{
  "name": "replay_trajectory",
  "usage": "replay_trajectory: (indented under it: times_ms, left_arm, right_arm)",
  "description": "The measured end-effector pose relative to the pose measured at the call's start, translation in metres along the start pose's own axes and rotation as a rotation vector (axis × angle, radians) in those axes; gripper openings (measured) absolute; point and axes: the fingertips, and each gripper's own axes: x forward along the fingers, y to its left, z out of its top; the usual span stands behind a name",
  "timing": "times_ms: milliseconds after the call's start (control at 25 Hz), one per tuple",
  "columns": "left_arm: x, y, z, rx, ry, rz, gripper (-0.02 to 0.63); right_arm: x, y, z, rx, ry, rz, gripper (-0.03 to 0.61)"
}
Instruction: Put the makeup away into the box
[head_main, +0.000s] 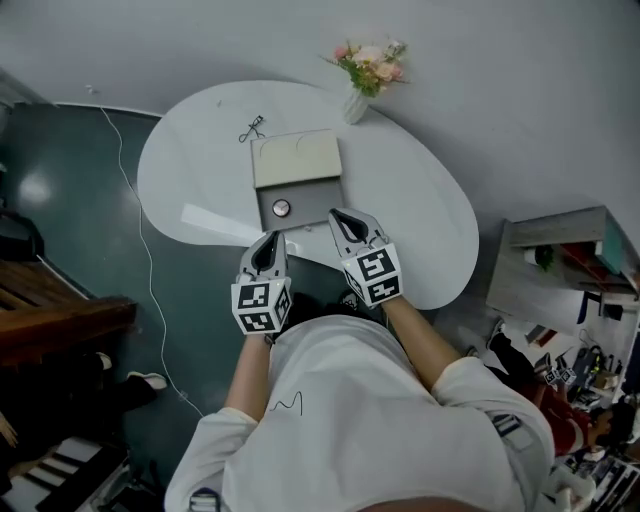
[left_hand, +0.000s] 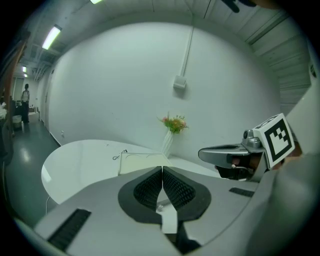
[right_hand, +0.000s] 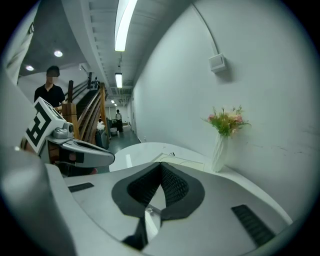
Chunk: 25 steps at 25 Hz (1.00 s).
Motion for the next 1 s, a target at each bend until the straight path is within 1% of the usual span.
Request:
replay_trajectory:
  times_ms: [200,320,600,800,1000]
  left_arm:
    - [-0.01,-0.029,0.039,0.029,-0.09,0.016,0.021]
    - [-0.016,-0.038,0.066,0.04,-0.153,0.028,0.021]
    - [-0.034,-0.048,0.116,0.109,-0.277,0.055,0.021]
    - [-0.044,-0.048,0.132,0.116,-0.323,0.061,0.021]
    - [-0.045,-0.054,0.137,0.129,-0.335,0.051,0.021]
  right_arm:
    - [-0.029,-0.011,0.036,-0.018,-0.093,0.011,-0.003]
    - [-0.042,-0.015,0.059,-0.032,-0.148,0.013,-0.003]
    - [-0.061,-0.02,0.1,-0.048,-0.251,0.002,-0.003]
    - [-0.071,-0.022,0.116,-0.065,-0.294,-0.021,-0.003]
    - [-0.076,-0.028,0.115,-0.059,-0.291,-0.046,-0.003]
